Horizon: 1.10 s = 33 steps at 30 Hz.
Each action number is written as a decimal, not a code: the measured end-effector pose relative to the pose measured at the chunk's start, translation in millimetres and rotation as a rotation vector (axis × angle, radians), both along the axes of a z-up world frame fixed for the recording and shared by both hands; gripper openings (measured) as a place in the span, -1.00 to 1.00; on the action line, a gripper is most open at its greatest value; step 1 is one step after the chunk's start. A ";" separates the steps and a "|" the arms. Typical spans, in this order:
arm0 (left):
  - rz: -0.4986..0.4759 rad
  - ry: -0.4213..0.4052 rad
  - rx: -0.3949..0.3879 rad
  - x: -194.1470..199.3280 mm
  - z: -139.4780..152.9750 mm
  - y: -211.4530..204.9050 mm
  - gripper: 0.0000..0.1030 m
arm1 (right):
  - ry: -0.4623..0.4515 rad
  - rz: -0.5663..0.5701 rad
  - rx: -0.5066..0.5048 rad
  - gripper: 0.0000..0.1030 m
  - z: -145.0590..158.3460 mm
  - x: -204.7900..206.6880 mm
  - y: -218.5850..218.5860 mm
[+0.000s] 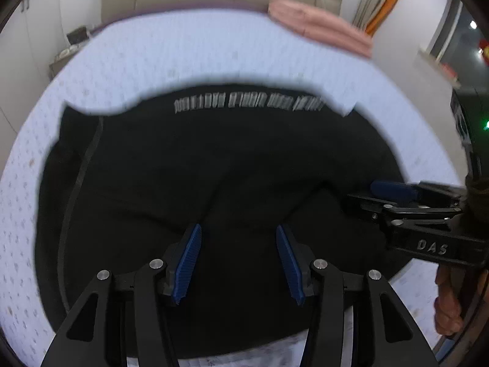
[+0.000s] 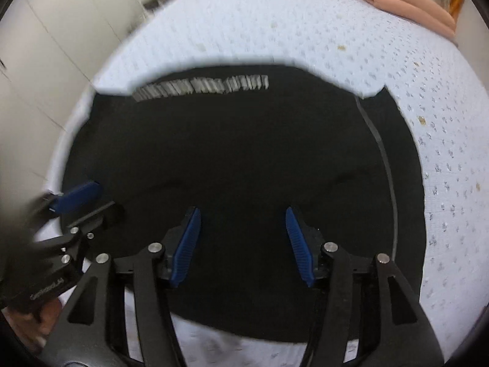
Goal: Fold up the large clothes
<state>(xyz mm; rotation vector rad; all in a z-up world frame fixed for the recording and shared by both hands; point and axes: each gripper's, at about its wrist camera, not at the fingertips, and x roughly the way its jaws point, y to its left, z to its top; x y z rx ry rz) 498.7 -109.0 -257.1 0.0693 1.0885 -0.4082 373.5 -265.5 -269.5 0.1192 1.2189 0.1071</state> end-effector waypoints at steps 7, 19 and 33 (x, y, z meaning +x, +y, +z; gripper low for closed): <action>0.053 0.097 -0.082 15.3 -27.3 10.2 0.01 | 0.021 -0.028 0.041 0.06 -20.5 2.1 -13.6; 0.103 -0.022 -0.004 -18.8 33.5 27.6 0.03 | -0.112 -0.050 0.179 -0.05 52.0 18.8 -49.9; 0.223 0.118 -0.053 -0.6 -11.5 33.6 0.05 | 0.016 -0.093 0.131 -0.03 -6.8 60.7 -50.0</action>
